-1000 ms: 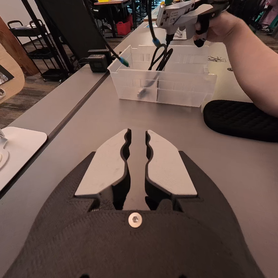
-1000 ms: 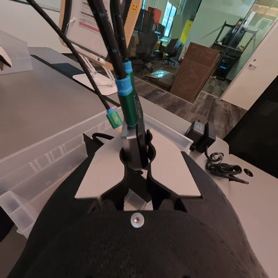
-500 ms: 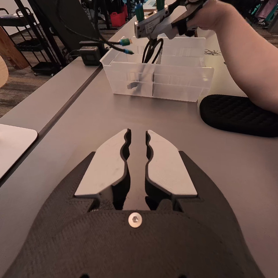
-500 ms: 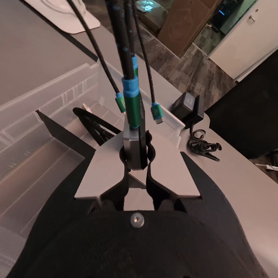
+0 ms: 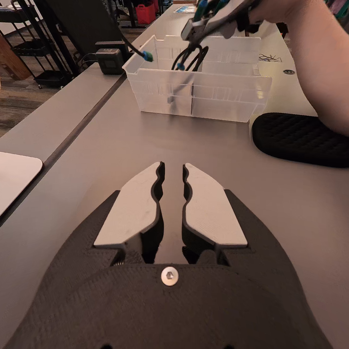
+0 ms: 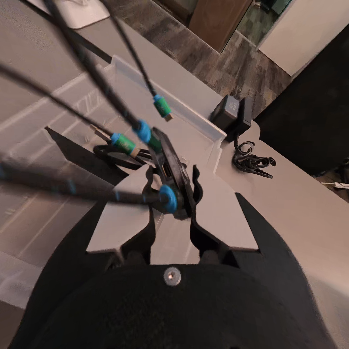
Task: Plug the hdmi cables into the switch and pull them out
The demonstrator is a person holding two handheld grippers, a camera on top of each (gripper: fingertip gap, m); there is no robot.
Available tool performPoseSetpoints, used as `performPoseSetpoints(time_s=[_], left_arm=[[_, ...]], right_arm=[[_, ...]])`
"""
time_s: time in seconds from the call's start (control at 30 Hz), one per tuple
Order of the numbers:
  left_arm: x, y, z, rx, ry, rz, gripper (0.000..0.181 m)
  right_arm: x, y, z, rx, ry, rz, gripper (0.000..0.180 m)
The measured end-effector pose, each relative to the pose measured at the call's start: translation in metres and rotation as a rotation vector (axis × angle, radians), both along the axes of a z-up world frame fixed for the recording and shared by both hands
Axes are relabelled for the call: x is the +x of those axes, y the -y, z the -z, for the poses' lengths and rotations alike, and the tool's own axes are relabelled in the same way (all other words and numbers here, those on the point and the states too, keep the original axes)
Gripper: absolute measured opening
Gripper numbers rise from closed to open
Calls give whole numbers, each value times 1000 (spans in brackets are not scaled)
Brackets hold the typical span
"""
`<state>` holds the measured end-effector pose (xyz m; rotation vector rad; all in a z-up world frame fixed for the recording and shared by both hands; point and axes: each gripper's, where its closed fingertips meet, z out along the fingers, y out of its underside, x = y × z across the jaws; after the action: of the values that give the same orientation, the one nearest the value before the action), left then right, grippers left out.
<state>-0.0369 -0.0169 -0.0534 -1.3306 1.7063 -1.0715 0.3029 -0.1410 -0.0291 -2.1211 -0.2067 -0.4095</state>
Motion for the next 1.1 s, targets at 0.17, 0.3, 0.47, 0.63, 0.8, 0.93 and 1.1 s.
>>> performPoseSetpoints(time_s=[0.17, 0.3, 0.47, 0.63, 0.8, 0.93, 1.1], left_arm=[[-1, 3, 0, 3, -7, 12, 17], [-1, 1, 1, -3, -13, 8, 17], [-2, 2, 1, -6, -17, 12, 17], [-2, 3, 4, -6, -27, 17, 17], [-1, 4, 8, 0, -45, 21, 17], [0, 6, 10, 4, -57, 22, 16], [-2, 5, 11, 3, -68, 20, 16]], right_arm=[[0, 6, -9, -36, 115, 13, 30], [6, -4, 0, -29, 101, 22, 27], [19, -12, 15, -24, 78, 51, 27], [13, -5, 18, -129, 167, 23, 25], [0, 0, 25, -316, 109, 95, 31], [-15, -3, 41, -536, 125, 159, 41], [-23, -8, 48, -600, 153, 160, 57]])
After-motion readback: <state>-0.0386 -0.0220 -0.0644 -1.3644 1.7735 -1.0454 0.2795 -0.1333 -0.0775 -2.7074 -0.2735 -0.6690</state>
